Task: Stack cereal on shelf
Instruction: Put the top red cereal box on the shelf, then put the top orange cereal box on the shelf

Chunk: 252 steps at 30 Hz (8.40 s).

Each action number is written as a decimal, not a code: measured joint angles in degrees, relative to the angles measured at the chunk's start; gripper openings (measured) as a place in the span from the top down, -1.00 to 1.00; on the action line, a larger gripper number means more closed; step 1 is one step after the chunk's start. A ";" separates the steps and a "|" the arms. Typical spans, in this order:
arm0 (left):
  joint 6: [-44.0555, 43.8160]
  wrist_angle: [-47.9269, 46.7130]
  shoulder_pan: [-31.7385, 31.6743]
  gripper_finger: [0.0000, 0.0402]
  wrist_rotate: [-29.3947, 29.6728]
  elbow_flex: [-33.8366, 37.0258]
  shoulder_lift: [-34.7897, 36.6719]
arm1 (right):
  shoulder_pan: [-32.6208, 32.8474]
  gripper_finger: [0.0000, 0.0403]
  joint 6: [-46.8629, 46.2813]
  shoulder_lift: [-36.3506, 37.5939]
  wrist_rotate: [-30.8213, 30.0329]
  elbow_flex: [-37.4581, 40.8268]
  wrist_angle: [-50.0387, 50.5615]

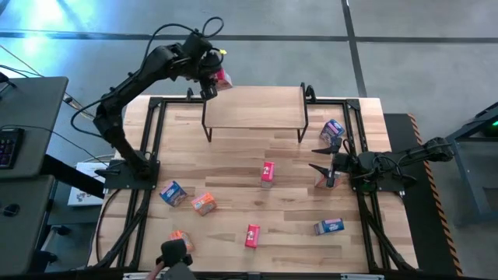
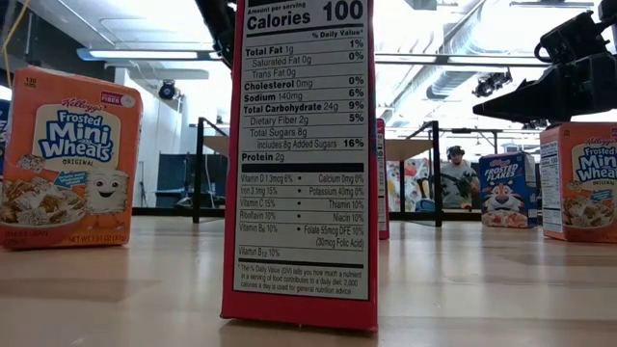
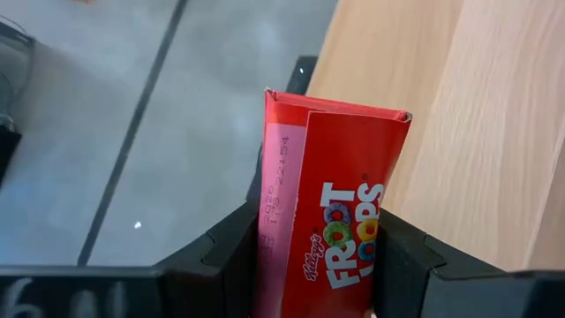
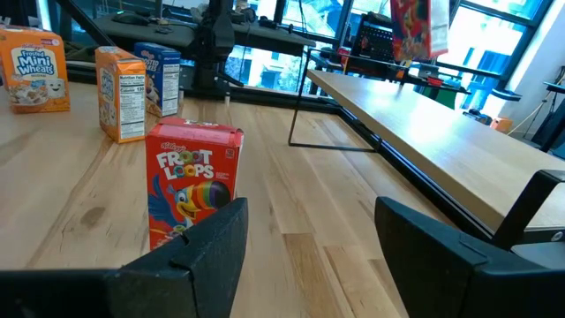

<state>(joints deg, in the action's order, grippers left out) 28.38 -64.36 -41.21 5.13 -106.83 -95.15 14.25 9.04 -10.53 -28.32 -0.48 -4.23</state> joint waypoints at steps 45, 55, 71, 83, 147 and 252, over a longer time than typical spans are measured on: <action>0.33 -5.95 -0.76 0.21 -3.19 -1.83 -6.21 | 0.01 -0.20 0.00 0.00 0.00 -0.01 0.00; 0.88 -5.94 -0.99 0.21 -4.66 -1.79 -6.26 | 0.00 -0.20 0.00 0.01 0.00 -0.01 0.00; 1.79 -5.90 -1.22 0.00 -4.86 -1.57 -6.50 | -0.01 -0.20 0.00 0.01 0.00 0.00 0.00; 1.77 -5.20 -1.38 -0.01 -3.10 -2.32 -6.48 | -0.01 -0.20 0.00 0.01 0.00 -0.01 0.00; -6.67 -5.80 -1.14 -0.01 4.02 5.97 1.74 | 0.01 -0.20 0.00 0.00 0.00 0.01 0.00; -46.31 -5.59 39.22 -0.01 -5.92 5.05 11.60 | 0.01 -0.20 0.00 0.01 5.04 -2.05 -2.67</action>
<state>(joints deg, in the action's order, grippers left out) -17.93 -69.95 -1.99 -0.80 -101.78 -83.55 14.26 9.04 -10.52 -23.27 -2.53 -6.90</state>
